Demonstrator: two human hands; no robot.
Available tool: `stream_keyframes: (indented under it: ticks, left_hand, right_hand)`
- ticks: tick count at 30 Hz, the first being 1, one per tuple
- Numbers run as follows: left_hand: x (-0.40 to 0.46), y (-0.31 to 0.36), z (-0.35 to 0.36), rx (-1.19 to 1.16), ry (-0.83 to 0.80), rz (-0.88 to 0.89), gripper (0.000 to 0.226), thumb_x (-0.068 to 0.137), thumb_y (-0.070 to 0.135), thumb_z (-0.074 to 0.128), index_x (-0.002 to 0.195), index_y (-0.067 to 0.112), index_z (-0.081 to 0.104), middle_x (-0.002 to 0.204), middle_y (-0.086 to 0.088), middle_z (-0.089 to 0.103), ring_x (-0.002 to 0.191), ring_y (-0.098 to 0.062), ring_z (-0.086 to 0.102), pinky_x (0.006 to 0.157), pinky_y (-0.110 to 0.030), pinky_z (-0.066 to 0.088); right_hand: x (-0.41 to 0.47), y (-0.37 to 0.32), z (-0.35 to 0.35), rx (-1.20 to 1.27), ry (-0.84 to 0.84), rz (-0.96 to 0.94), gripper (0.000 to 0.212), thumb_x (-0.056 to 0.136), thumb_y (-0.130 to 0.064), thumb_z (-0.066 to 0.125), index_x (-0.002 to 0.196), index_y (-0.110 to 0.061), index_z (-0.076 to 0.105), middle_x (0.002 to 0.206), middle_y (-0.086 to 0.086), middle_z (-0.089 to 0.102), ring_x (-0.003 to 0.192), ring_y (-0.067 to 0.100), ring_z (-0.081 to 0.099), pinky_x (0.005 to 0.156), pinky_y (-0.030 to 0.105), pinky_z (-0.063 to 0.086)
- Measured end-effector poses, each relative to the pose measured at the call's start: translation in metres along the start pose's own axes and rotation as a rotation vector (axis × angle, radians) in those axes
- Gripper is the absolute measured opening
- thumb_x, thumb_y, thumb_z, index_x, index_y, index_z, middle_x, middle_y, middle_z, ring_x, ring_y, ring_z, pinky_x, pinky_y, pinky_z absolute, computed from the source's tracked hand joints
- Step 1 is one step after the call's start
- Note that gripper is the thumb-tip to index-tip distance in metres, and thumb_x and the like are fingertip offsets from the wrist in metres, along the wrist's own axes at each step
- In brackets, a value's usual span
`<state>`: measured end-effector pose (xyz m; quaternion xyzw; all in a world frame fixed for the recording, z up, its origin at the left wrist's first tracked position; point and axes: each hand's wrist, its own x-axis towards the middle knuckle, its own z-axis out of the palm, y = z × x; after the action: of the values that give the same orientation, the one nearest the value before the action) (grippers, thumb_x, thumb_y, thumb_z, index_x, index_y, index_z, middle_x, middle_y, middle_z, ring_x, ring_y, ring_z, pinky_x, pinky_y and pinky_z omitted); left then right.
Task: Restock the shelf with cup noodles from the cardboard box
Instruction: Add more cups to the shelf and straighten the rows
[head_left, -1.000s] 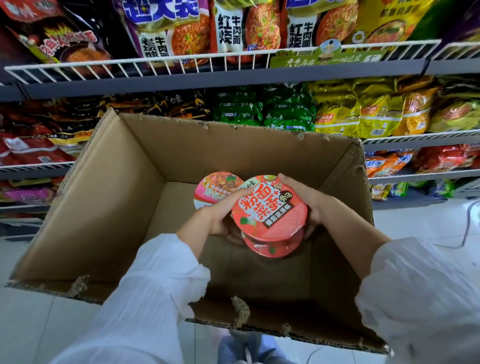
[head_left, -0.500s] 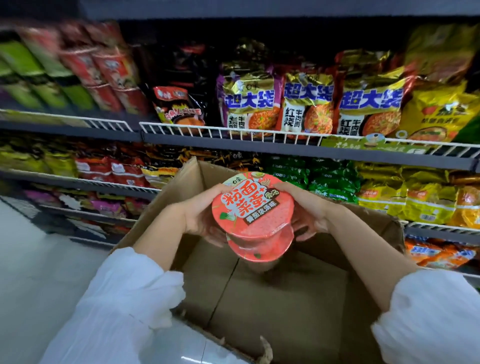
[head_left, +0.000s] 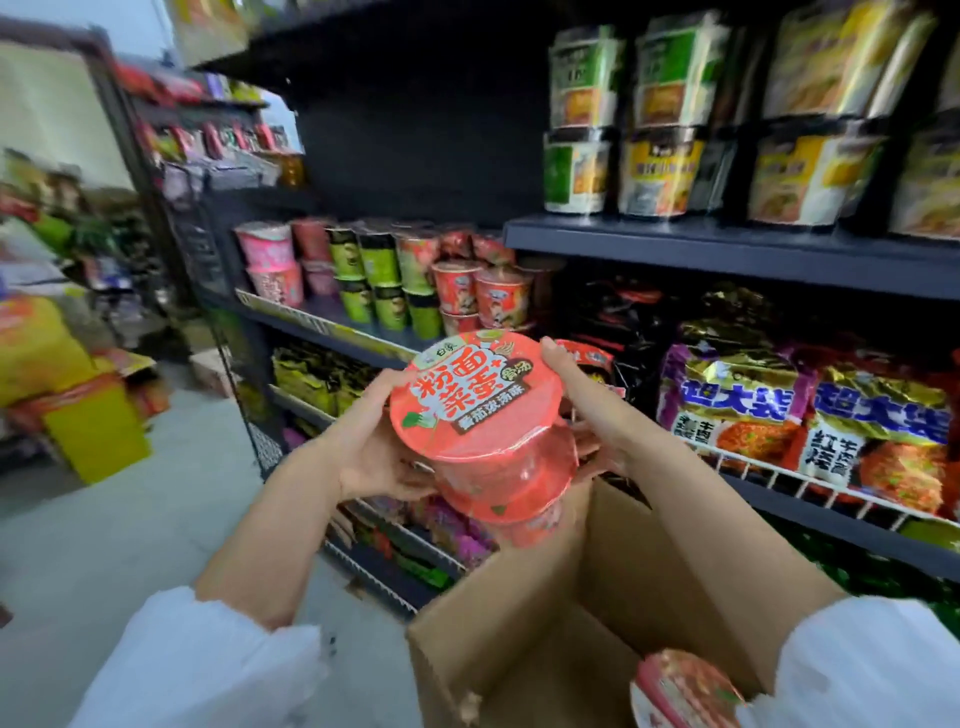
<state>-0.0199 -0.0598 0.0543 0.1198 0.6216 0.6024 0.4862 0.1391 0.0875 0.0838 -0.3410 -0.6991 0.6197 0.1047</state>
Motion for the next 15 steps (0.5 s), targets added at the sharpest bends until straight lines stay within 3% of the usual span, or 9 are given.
stream_keyframes:
  ticks: [4, 8, 10, 15]
  left_hand:
    - [0.0, 0.025, -0.064, 0.012, 0.152, 0.148, 0.053, 0.078, 0.069, 0.042, 0.102, 0.024, 0.06, 0.104, -0.009, 0.063, 0.097, -0.026, 0.054, 0.081, -0.037, 0.044]
    - [0.008, 0.05, -0.132, 0.02, 0.313, 0.258, 0.079, 0.073, 0.084, 0.028, 0.123, 0.03, 0.056, 0.125, -0.007, 0.057, 0.111, -0.031, 0.05, 0.094, -0.047, 0.036]
    - [0.012, 0.065, -0.167, -0.024, 0.346, 0.296, 0.08, 0.073, 0.086, 0.024, 0.12, 0.031, 0.057, 0.128, -0.008, 0.056, 0.115, -0.032, 0.049, 0.099, -0.05, 0.035]
    - [0.025, 0.1, -0.238, -0.095, 0.375, 0.385, 0.064, 0.079, 0.079, 0.03, 0.111, 0.031, 0.059, 0.113, -0.001, 0.061, 0.105, -0.022, 0.053, 0.085, -0.04, 0.038]
  right_hand:
    - [0.029, -0.037, 0.062, 0.032, -0.072, -0.007, 0.084, 0.079, -0.08, 0.03, 0.139, -0.023, 0.041, 0.145, 0.016, 0.042, 0.129, 0.042, 0.041, 0.1, 0.062, 0.038]
    - [0.064, -0.067, 0.136, 0.109, -0.114, -0.06, 0.082, 0.08, -0.079, 0.025, 0.141, -0.027, 0.038, 0.147, 0.014, 0.039, 0.131, 0.04, 0.04, 0.104, 0.06, 0.035]
    - [0.081, -0.08, 0.172, 0.125, -0.14, -0.068, 0.085, 0.078, -0.082, 0.024, 0.142, -0.027, 0.037, 0.148, 0.014, 0.037, 0.132, 0.04, 0.039, 0.105, 0.062, 0.034]
    - [0.124, -0.113, 0.25, 0.2, -0.206, -0.107, 0.076, 0.086, -0.073, 0.026, 0.144, -0.025, 0.035, 0.15, 0.009, 0.036, 0.136, 0.034, 0.034, 0.108, 0.058, 0.031]
